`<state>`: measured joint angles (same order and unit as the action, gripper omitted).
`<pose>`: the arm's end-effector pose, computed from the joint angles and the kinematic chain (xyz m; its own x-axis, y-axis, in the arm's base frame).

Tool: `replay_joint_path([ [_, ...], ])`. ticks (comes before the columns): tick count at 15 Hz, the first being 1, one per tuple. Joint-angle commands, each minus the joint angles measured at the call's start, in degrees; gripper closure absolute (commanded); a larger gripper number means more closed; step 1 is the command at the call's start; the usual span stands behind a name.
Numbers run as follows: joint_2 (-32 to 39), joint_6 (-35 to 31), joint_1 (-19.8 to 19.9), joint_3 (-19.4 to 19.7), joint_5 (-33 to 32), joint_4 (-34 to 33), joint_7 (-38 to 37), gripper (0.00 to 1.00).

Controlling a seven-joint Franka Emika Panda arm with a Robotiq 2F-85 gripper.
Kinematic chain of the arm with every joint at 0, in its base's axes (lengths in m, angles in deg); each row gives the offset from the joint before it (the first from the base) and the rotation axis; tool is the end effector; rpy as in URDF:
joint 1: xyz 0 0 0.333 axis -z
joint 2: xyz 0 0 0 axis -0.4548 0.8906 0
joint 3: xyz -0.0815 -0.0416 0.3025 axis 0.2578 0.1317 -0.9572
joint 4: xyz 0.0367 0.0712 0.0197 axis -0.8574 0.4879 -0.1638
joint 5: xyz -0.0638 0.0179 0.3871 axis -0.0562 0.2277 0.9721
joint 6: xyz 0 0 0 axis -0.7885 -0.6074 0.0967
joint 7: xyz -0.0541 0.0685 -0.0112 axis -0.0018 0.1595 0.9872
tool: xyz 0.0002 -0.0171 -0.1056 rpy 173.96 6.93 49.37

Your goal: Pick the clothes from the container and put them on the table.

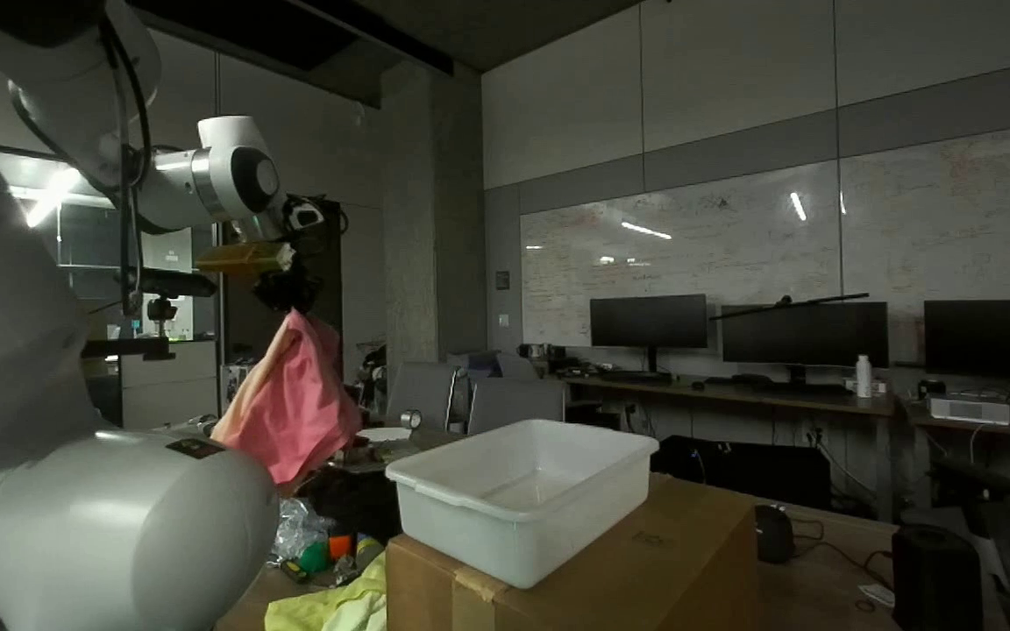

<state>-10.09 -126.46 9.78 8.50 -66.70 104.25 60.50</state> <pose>0.3178 0.3426 0.5869 0.7871 0.3708 0.4928 0.4178 -0.9084 0.0161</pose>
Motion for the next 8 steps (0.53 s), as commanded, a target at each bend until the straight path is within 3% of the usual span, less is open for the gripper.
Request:
replay_joint_path([
  [1, 5.3, 4.1, -1.8, 1.6, 0.8, -5.4, 5.6, 0.91],
  [2, 6.1, 4.9, -1.5, 1.6, 0.1, -5.9, 6.3, 0.93],
  [3, 6.8, 6.1, -1.3, 1.6, -0.4, -6.5, 6.9, 0.64],
  [5, 7.7, 7.7, -0.9, 1.9, -1.4, -7.1, 8.3, 0.58],
  [8, 8.0, 10.2, -0.4, 3.0, -2.3, -7.6, 9.3, 0.34],
])
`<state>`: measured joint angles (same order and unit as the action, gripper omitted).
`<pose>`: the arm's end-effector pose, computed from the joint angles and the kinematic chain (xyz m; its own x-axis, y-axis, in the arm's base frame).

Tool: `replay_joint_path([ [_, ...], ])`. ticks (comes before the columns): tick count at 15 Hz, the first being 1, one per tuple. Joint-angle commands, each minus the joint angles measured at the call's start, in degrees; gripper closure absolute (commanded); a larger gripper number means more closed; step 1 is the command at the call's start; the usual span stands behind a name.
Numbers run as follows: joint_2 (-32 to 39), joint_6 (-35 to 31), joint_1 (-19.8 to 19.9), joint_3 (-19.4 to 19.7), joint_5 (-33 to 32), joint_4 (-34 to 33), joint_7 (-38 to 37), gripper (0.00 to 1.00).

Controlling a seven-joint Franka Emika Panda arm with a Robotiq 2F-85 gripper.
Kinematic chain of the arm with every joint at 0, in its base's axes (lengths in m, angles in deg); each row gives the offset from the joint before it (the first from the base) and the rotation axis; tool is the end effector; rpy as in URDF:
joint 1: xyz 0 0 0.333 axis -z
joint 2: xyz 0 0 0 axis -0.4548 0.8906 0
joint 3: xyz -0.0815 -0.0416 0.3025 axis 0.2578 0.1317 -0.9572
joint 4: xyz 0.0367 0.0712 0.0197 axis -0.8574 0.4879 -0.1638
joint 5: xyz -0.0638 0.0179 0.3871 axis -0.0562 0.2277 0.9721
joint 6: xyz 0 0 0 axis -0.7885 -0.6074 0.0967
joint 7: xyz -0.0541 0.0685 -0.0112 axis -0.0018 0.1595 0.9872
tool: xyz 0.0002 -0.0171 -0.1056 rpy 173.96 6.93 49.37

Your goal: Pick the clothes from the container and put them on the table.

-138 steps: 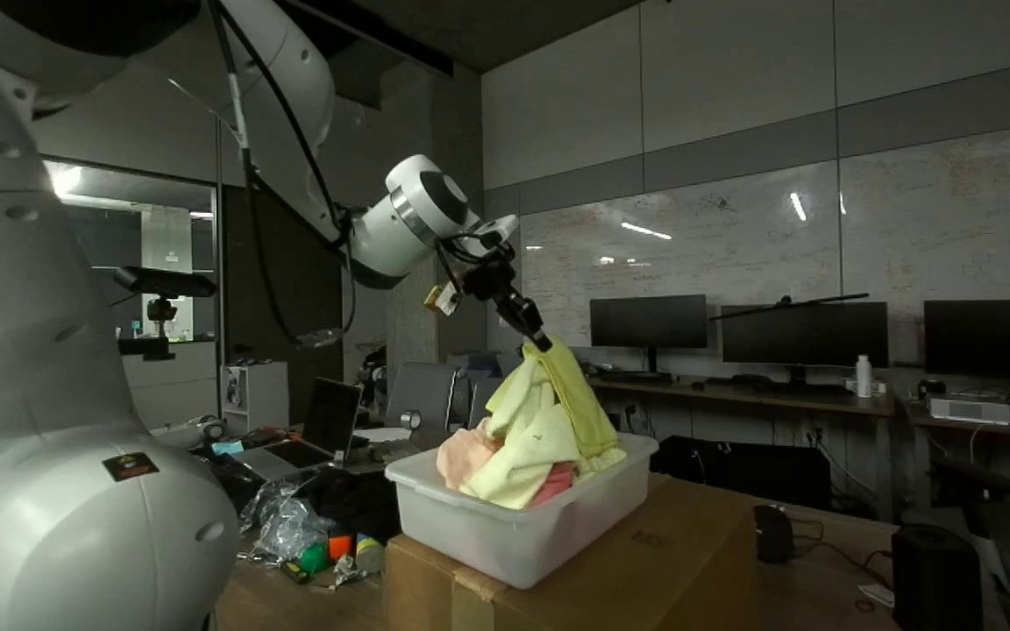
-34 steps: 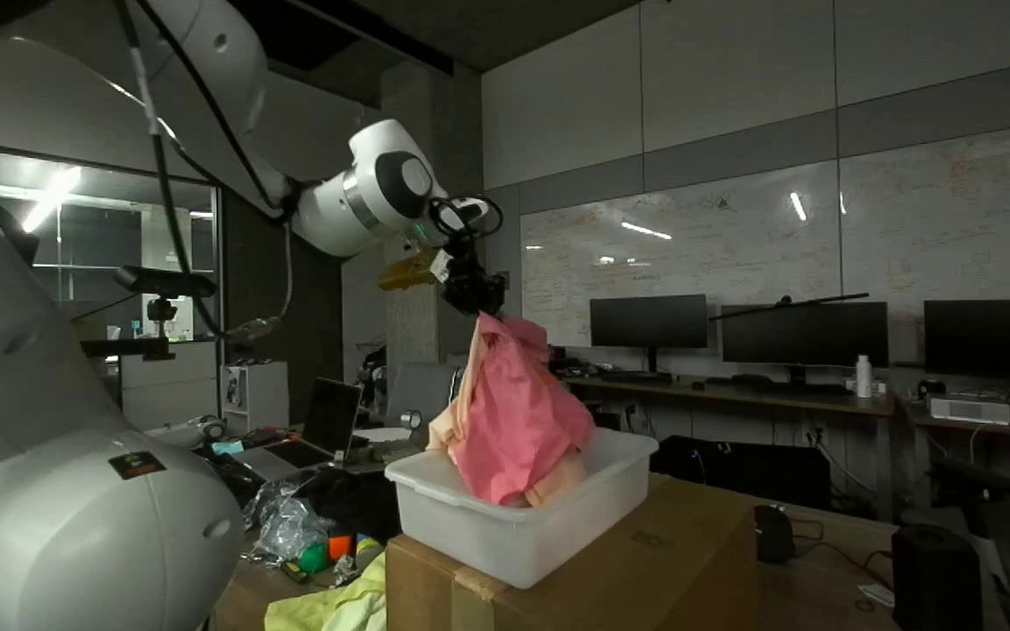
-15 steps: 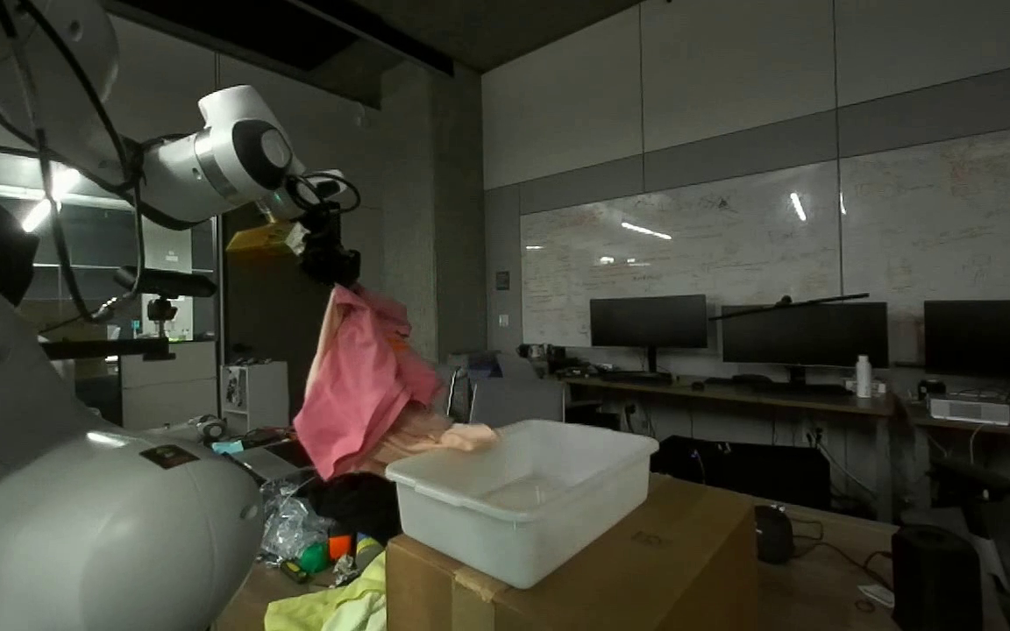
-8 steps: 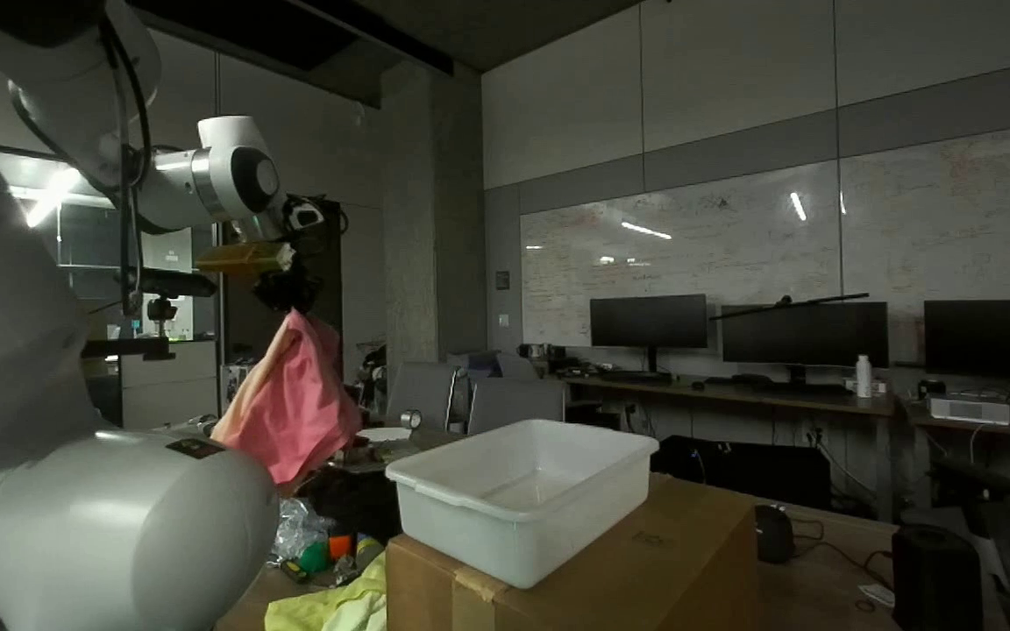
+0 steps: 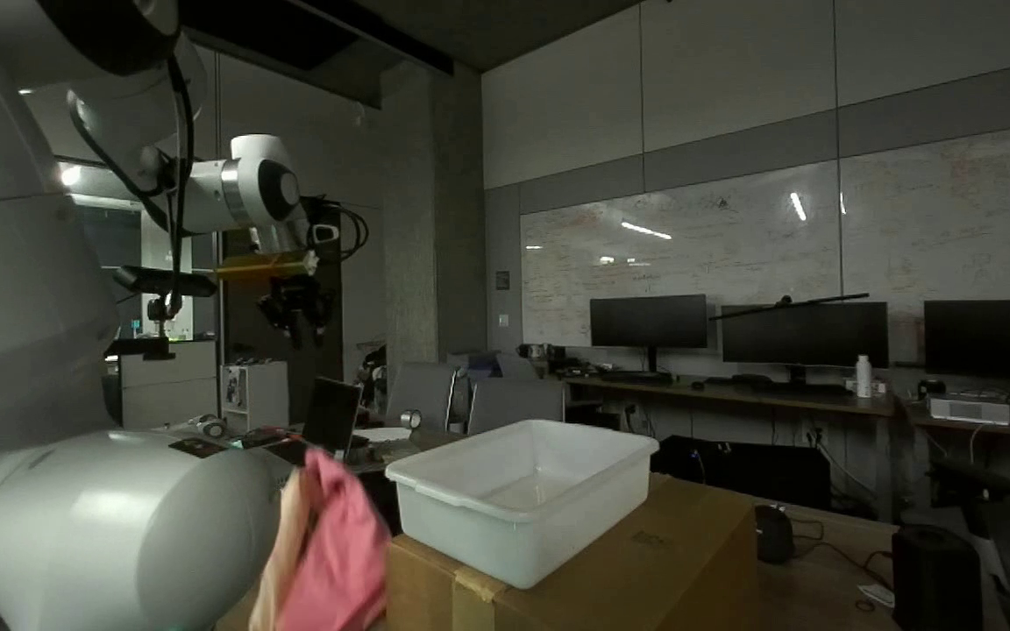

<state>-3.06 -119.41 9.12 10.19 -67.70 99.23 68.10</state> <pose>0.3486 0.3468 0.5674 0.7897 0.5027 0.3516 0.5159 -0.8543 0.0629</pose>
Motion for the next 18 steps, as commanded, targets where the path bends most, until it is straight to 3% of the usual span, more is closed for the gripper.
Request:
replay_joint_path([
  [1, 1.1, 3.4, 0.5, 1.5, -1.9, -2.6, 1.6, 0.27],
  [5, -0.8, 1.5, 4.8, 1.3, -9.2, 0.1, -7.3, 0.01],
  [13, -10.5, 5.2, 12.5, 3.2, -19.2, 8.8, -22.1, 0.0],
  [18, -20.5, 13.2, 13.6, 5.7, -17.9, 14.8, -23.8, 0.0],
])
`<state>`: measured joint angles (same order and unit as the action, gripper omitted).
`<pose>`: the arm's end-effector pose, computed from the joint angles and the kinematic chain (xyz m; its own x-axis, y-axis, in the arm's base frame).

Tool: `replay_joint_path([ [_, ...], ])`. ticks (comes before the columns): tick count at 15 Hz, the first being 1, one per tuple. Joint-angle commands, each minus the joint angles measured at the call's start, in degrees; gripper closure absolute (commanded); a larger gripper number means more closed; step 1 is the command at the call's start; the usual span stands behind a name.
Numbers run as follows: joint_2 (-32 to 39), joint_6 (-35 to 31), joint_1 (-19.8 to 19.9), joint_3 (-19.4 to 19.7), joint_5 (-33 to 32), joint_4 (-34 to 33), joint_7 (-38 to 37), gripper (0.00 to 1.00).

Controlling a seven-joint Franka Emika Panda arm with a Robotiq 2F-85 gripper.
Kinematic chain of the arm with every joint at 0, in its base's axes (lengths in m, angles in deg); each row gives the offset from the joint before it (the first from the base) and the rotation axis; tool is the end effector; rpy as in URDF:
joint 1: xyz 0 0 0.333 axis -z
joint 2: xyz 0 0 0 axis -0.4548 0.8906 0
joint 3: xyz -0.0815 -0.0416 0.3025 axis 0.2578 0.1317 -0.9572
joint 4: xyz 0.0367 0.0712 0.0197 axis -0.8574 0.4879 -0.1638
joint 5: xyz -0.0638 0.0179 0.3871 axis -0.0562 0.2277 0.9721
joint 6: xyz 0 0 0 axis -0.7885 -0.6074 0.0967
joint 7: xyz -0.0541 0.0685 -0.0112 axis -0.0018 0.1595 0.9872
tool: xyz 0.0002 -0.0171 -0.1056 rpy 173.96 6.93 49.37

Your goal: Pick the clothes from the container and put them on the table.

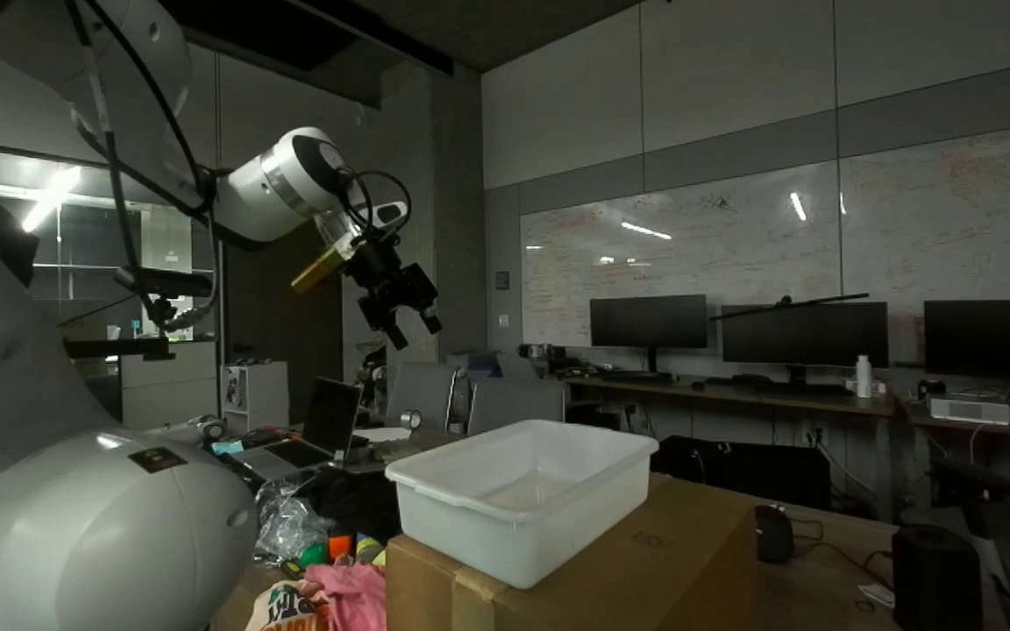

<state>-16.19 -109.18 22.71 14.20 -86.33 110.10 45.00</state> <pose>0.3697 0.1722 0.5584 0.9209 -0.0133 0.3896 -0.1437 -0.9406 0.3075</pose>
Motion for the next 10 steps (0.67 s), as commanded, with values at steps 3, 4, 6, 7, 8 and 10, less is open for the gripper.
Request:
replay_joint_path([
  [3, -13.2, 2.6, 0.3, 4.2, 3.3, 6.8, -1.7, 0.0],
  [4, -15.3, 1.2, 0.4, 5.4, 4.7, 7.7, -2.1, 0.0],
  [6, -17.1, 4.1, -1.1, 8.4, 8.8, 7.5, 2.9, 0.0],
  [7, -17.4, 6.3, -1.8, 9.7, 10.8, 7.2, 6.7, 0.0],
  [8, -16.8, 12.1, -0.7, 9.4, 11.2, 5.5, 9.4, 0.0],
  [10, -16.8, 20.5, 0.8, 8.5, 10.3, 4.5, 12.0, 0.0],
])
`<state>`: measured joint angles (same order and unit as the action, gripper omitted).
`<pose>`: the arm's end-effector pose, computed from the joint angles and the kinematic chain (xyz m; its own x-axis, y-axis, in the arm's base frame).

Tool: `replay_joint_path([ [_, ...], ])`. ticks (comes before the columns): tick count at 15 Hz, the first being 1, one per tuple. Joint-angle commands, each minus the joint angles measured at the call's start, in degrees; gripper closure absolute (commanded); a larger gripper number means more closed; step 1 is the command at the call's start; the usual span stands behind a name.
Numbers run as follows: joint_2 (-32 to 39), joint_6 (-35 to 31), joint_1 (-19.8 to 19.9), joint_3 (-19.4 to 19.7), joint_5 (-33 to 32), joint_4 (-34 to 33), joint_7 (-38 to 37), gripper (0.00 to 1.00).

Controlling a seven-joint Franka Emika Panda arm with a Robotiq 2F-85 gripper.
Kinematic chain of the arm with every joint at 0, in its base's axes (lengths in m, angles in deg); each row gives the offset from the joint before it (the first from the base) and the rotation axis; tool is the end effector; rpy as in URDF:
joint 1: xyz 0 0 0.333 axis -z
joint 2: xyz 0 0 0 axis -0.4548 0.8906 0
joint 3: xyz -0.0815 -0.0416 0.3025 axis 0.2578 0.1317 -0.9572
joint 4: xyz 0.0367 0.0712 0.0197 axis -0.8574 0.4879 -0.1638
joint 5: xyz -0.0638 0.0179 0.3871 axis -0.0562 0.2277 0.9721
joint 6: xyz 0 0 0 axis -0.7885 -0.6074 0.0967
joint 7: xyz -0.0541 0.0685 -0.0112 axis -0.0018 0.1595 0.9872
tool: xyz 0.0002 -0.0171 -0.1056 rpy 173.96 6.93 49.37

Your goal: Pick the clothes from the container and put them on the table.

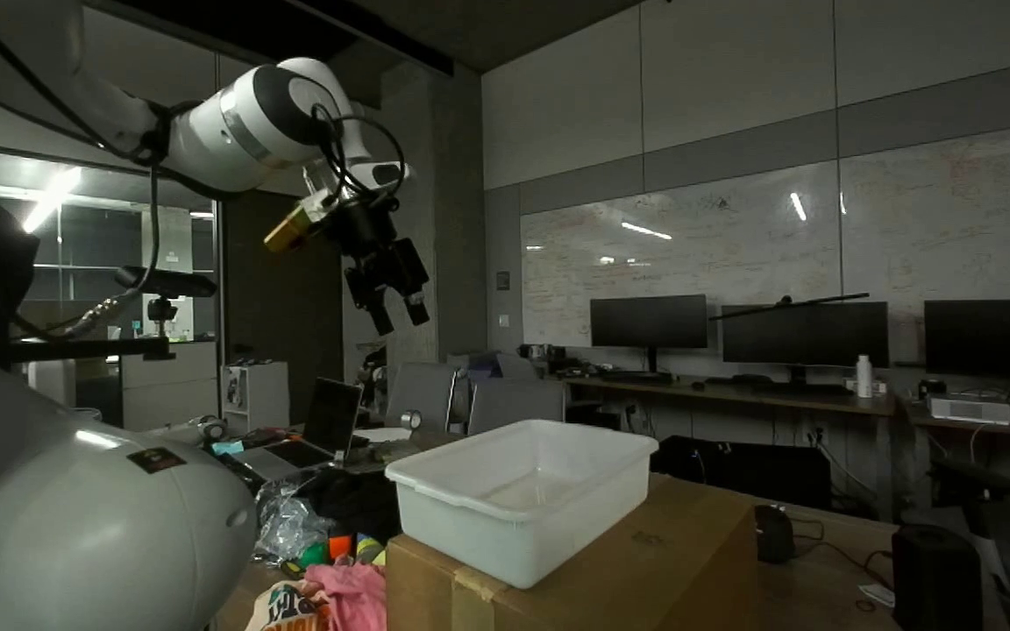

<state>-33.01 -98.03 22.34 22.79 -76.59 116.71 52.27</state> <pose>0.2951 0.0933 0.5887 0.9384 -0.1668 0.3026 -0.2266 -0.9582 0.1745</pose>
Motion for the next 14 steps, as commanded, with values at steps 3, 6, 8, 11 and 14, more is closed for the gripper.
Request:
replay_joint_path([
  [3, 0.6, 19.5, 2.1, -1.9, -2.2, -3.1, 6.0, 0.0],
  [6, -1.8, 20.3, 0.9, -2.5, -4.1, -1.6, 6.7, 0.0],
  [8, -3.1, 18.1, 0.5, -2.6, -4.8, -1.0, 6.7, 0.0],
  [11, -1.8, 18.9, 1.0, -3.0, -3.8, -1.0, 5.7, 0.0],
  [14, -2.4, 18.9, 1.0, -3.1, -3.9, -1.0, 5.8, 0.0],
])
